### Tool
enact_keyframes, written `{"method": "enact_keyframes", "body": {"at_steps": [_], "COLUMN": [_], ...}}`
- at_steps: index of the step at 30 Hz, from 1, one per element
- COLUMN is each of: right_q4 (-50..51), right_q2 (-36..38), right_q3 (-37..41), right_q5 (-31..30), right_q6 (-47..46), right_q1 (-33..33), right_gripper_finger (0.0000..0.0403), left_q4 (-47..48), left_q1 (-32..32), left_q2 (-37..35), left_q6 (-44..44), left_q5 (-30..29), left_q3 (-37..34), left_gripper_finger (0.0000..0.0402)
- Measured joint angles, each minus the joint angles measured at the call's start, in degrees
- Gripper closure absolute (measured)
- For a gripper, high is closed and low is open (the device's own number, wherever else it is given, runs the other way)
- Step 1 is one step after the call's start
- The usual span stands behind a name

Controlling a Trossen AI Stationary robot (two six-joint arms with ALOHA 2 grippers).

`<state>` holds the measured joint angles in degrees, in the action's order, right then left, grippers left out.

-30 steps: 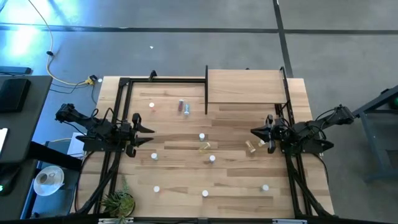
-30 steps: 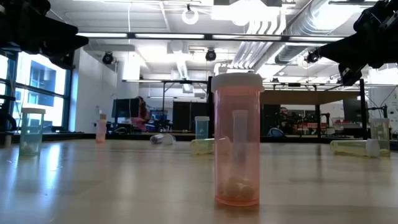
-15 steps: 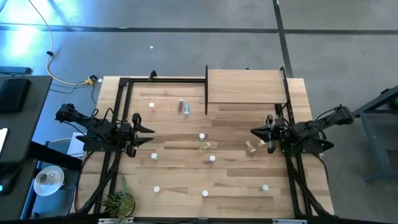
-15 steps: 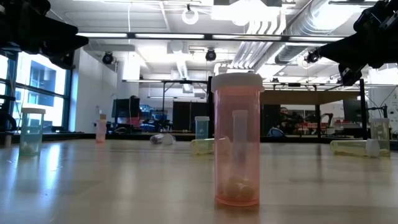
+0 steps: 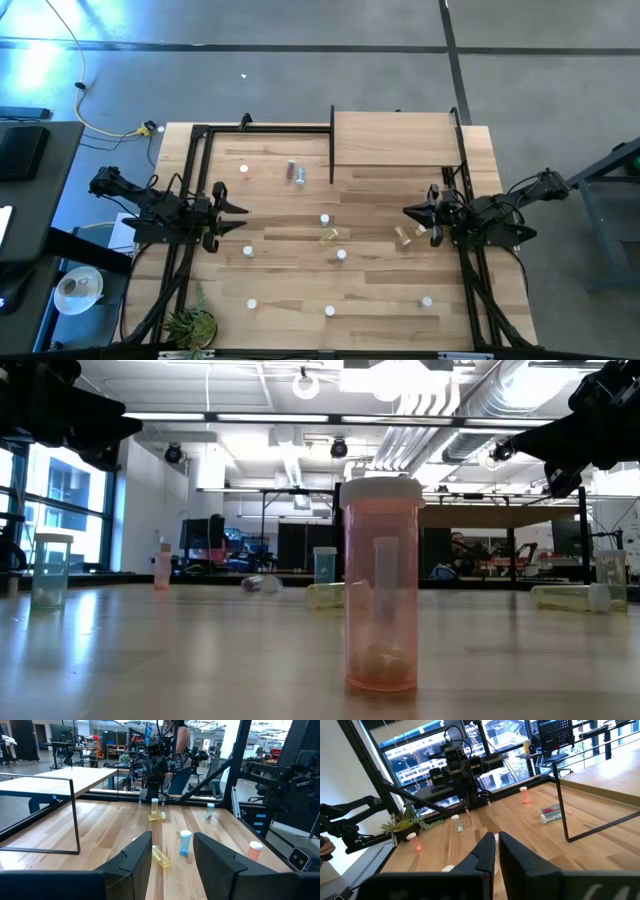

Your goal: Pick and place medicine bottles onto shelf by color

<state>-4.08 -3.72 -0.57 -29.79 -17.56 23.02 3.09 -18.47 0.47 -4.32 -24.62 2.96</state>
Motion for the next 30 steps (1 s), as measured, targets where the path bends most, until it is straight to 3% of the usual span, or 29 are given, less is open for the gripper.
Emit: {"method": "enact_keyframes", "body": {"at_steps": [12, 18, 23, 30], "right_q4": [0.0, 0.0, 0.0, 0.0], "right_q2": [-0.01, 0.0, 0.01, 0.01], "right_q3": [0.01, 0.0, 0.01, 0.01], "right_q5": [0.01, 0.0, -0.02, -0.01], "right_q6": [0.0, 0.02, 0.02, 0.01], "right_q1": [0.01, 0.01, -0.02, 0.0], "right_gripper_finger": [0.039, 0.039, 0.039, 0.039], "left_q4": [0.0, 0.0, 0.04, -3.57], "left_q1": [0.01, -0.01, 0.01, -0.01], "left_q2": [0.02, 1.23, 2.69, 2.82], "left_q6": [-3.02, -3.12, -8.47, -9.53], "left_q5": [0.02, -0.03, -1.4, -4.39], "left_q3": [0.01, 0.01, 0.0, 0.0], "left_gripper_finger": [0.0263, 0.0229, 0.0188, 0.0182]}}
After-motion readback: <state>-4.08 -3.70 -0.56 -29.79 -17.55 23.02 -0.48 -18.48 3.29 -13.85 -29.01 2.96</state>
